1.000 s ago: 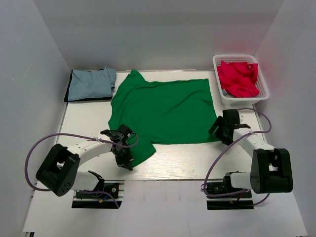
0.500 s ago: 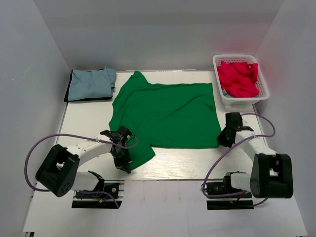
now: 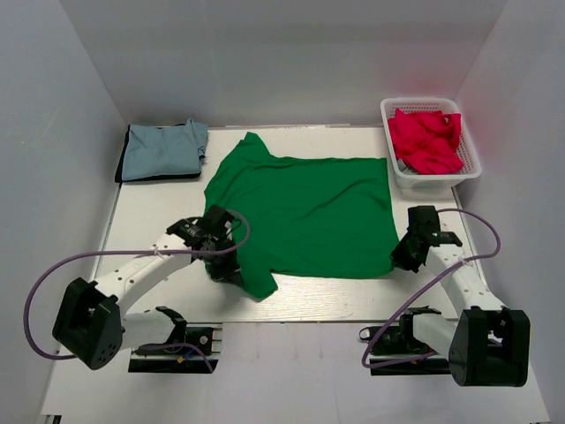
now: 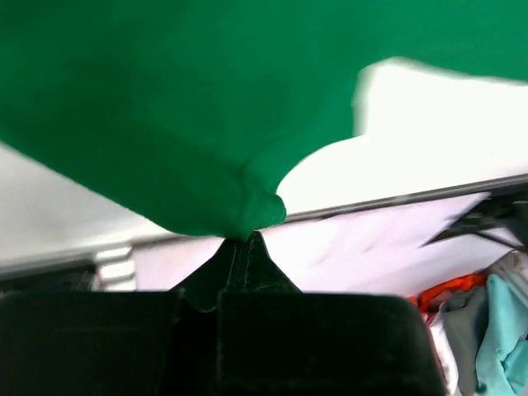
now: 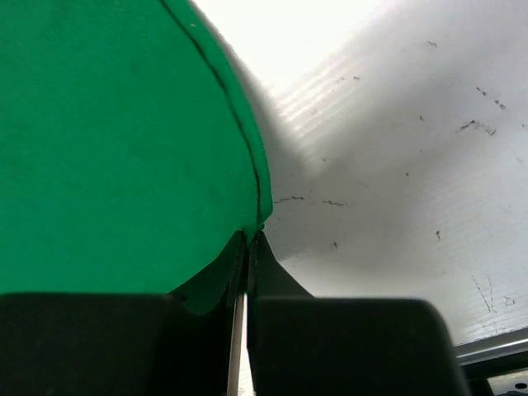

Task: Fold and stack the t-shirts
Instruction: Grap the side of the flattened tshirt closest away from the robot with both arms, then fold the flattened tshirt in 1/3 of the way

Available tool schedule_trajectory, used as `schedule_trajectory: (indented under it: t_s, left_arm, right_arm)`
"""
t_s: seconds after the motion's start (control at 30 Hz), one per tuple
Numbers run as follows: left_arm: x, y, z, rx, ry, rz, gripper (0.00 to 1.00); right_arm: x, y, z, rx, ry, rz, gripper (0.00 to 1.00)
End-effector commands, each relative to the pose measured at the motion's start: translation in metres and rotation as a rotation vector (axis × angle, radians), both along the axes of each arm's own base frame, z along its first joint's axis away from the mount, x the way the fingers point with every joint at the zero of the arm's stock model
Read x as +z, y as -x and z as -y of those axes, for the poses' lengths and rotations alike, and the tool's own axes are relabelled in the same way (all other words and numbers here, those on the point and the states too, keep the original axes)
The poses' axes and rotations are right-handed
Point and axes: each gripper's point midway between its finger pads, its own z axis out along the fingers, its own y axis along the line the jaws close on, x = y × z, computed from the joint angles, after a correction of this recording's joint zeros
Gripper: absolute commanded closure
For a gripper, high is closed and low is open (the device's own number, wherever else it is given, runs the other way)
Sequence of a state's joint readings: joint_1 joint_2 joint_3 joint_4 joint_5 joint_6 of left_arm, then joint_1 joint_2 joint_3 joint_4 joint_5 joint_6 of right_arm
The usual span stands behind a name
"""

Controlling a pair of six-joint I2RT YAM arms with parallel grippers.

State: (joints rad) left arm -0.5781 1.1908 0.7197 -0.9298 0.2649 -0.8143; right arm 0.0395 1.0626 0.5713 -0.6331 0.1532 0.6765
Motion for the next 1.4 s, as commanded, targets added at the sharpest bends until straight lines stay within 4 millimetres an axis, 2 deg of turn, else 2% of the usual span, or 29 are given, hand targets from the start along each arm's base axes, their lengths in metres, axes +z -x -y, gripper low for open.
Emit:
schedule_trajectory:
  t_s: [0.0,0.13,0.2,0.23,0.27,0.3,0.33,0.37,0.4,0.43,0.47,0.5,0.57,0.6,0.67,0.7,0.87,1.03,1.2,1.23,1.27,1.3,1.37]
  left_arm:
    - [0.033,-0.052,0.025,-0.051,0.077,0.222,1.0]
    - [0.054,-0.099,0.034,-0.035,0.065,0.354,1.0]
    - [0.062,-0.118,0.039,-0.029,0.048,0.394,1.0]
    - [0.062,-0.127,0.036,-0.028,0.014,0.418,1.0]
    - [0.063,-0.134,0.033,-0.016,-0.019,0.427,1.0]
    - [0.074,-0.145,0.033,-0.011,-0.042,0.46,1.0]
    - [0.069,-0.156,0.027,-0.006,-0.105,0.471,1.0]
    - [0.073,-0.164,0.026,0.005,-0.129,0.485,1.0]
    - [0.087,-0.18,0.025,0.032,-0.153,0.541,1.0]
    - [0.084,-0.187,0.022,0.041,-0.189,0.539,1.0]
    - [0.086,-0.191,0.019,0.058,-0.216,0.542,1.0]
    - [0.099,-0.205,0.014,0.09,-0.245,0.581,1.0]
    - [0.106,-0.219,0.015,0.111,-0.261,0.616,1.0]
    - [0.108,-0.225,0.017,0.119,-0.262,0.632,1.0]
    - [0.116,-0.239,0.016,0.132,-0.276,0.659,1.0]
    - [0.11,-0.246,0.015,0.127,-0.309,0.657,1.0]
    - [0.113,-0.277,0.011,0.147,-0.374,0.723,1.0]
    - [0.114,-0.302,-0.007,0.188,-0.45,0.766,1.0]
    - [0.101,-0.325,-0.02,0.213,-0.491,0.755,1.0]
    - [0.097,-0.33,-0.025,0.228,-0.497,0.752,1.0]
    - [0.096,-0.335,-0.028,0.235,-0.489,0.747,1.0]
    - [0.091,-0.341,-0.022,0.211,-0.474,0.75,1.0]
    - [0.088,-0.349,-0.023,0.218,-0.474,0.763,1.0]
  right_arm:
    - [0.02,-0.024,-0.005,0.029,-0.015,0.07,1.0]
    - [0.028,-0.035,-0.006,0.059,-0.012,0.074,1.0]
    - [0.039,-0.048,-0.006,0.081,-0.003,0.114,1.0]
    - [0.041,-0.051,-0.006,0.089,-0.005,0.122,1.0]
    - [0.052,-0.062,-0.005,0.09,0.003,0.156,1.0]
    - [0.052,-0.065,-0.005,0.091,0.009,0.149,1.0]
    - [0.055,-0.069,-0.004,0.092,0.01,0.158,1.0]
    - [0.059,-0.077,-0.005,0.096,0.008,0.167,1.0]
    - [0.062,-0.083,-0.005,0.101,0.01,0.17,1.0]
    - [0.068,-0.09,-0.007,0.105,0.008,0.186,1.0]
    - [0.067,-0.093,-0.006,0.104,0.007,0.176,1.0]
    - [0.072,-0.101,-0.007,0.101,0.0,0.187,1.0]
    - [0.069,-0.106,-0.007,0.101,0.002,0.17,1.0]
    - [0.076,-0.113,-0.007,0.101,0.001,0.193,1.0]
    - [0.072,-0.117,-0.007,0.095,0.002,0.175,1.0]
    - [0.079,-0.124,-0.007,0.096,0.006,0.191,1.0]
    - [0.078,-0.141,-0.003,0.08,0.019,0.173,1.0]
    - [0.074,-0.153,0.006,0.012,0.042,0.13,1.0]
    - [0.063,-0.158,0.016,-0.04,0.065,0.063,1.0]
    - [0.055,-0.156,0.028,-0.077,0.07,0.033,1.0]
    - [0.056,-0.16,0.028,-0.08,0.062,0.036,1.0]
    - [0.048,-0.16,0.029,-0.087,0.055,0.008,1.0]
    - [0.043,-0.166,0.028,-0.086,0.037,0.0,1.0]
